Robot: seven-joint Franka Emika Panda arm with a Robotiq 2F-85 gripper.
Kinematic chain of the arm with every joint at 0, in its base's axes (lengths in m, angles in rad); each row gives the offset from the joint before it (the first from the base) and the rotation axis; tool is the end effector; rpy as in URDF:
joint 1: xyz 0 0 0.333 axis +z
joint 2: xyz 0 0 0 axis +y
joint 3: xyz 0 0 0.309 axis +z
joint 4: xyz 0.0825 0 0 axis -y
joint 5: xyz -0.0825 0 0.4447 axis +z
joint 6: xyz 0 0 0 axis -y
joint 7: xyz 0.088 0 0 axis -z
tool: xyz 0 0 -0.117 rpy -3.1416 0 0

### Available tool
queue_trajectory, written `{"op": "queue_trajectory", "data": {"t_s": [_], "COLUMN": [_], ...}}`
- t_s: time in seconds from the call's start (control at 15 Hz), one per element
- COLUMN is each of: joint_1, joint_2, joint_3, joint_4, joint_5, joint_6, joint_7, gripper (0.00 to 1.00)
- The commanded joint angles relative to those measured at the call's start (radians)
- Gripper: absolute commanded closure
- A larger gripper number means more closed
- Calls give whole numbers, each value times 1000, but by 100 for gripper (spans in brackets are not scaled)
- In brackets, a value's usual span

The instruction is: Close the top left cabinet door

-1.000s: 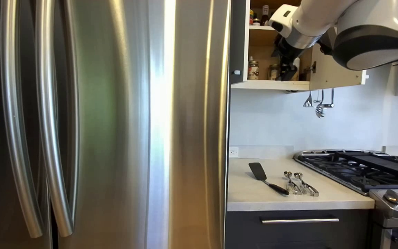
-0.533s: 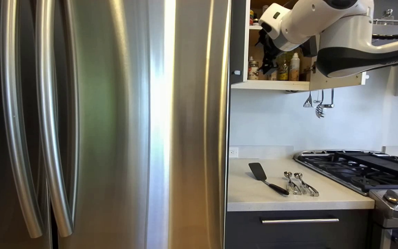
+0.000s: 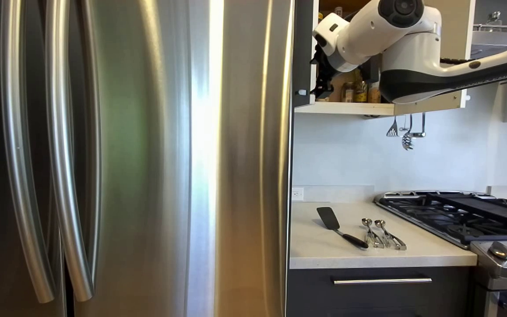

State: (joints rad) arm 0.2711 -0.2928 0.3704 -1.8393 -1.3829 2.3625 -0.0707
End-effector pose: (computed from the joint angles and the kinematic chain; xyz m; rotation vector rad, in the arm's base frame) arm 0.4604 0.3619 0.7347 1.3136 1.1393 1.0692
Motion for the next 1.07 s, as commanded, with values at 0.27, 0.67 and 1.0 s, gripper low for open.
{"op": "queue_trajectory", "data": {"t_s": [0.27, 0.67, 1.0], "joint_1": [0, 10, 9], "joint_2": [154, 224, 224], "joint_3": [11, -6, -19], "joint_4": [141, 202, 210], "joint_5": [-225, -305, -261], "joint_6": [35, -5, -53], "joint_7": [147, 158, 115], "gripper": [0, 0, 0]}}
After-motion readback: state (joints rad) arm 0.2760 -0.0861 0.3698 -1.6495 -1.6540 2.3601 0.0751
